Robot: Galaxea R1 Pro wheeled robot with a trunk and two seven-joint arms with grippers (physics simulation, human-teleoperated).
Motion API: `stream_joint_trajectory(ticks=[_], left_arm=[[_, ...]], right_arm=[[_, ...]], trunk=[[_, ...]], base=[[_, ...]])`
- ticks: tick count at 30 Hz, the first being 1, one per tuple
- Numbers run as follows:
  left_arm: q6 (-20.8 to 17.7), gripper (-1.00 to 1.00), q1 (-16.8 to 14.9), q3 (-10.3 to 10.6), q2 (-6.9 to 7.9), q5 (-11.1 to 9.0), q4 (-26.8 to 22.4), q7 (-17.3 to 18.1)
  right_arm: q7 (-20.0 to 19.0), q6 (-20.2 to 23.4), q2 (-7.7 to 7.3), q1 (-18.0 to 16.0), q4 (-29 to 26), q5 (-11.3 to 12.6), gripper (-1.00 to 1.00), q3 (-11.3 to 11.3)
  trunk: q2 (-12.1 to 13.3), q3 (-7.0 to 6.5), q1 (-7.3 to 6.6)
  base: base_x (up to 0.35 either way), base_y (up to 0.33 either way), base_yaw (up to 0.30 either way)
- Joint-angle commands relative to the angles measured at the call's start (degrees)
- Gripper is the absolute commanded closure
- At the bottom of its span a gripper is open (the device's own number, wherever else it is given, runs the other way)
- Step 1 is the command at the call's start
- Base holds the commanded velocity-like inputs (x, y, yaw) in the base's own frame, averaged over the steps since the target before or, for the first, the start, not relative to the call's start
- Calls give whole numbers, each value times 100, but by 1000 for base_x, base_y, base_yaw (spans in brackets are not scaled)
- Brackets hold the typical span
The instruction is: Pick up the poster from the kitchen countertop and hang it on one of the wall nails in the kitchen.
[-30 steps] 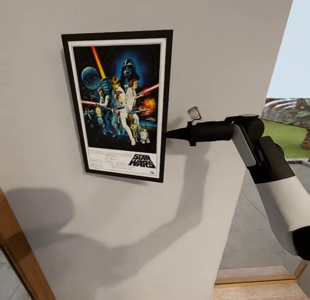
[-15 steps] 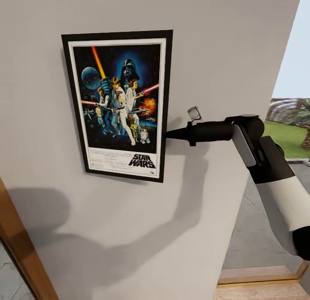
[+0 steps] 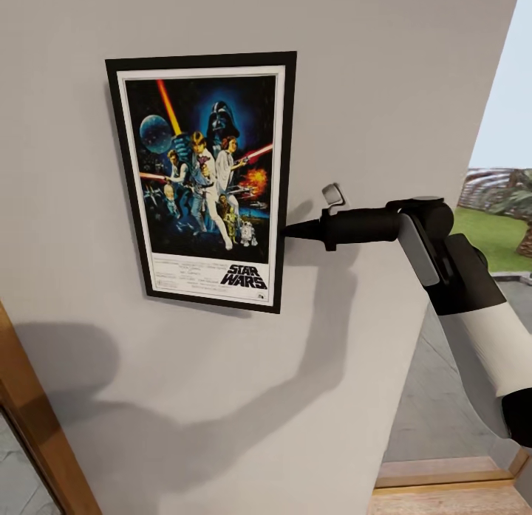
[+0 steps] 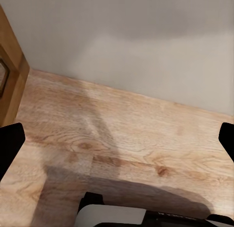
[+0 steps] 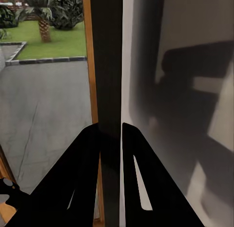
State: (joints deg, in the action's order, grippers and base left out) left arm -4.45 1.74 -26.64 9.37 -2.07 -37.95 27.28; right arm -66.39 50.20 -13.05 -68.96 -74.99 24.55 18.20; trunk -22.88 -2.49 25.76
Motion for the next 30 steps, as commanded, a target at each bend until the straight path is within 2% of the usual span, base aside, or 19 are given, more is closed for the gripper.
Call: stream_joint_trajectory(ticks=[1,30], left_arm=[[-47,-100,2,-17,-2,-22,-10,32],[-50,-100,2,-17,3,-22,-10,32]], right_arm=[[-6,42,-4,-3,2,38,100,8],[-6,42,0,-3,26,33,100,8]], trunk=[[-3,1,2],[-3,1,2]], base=[[0,25,0],[5,2,0]])
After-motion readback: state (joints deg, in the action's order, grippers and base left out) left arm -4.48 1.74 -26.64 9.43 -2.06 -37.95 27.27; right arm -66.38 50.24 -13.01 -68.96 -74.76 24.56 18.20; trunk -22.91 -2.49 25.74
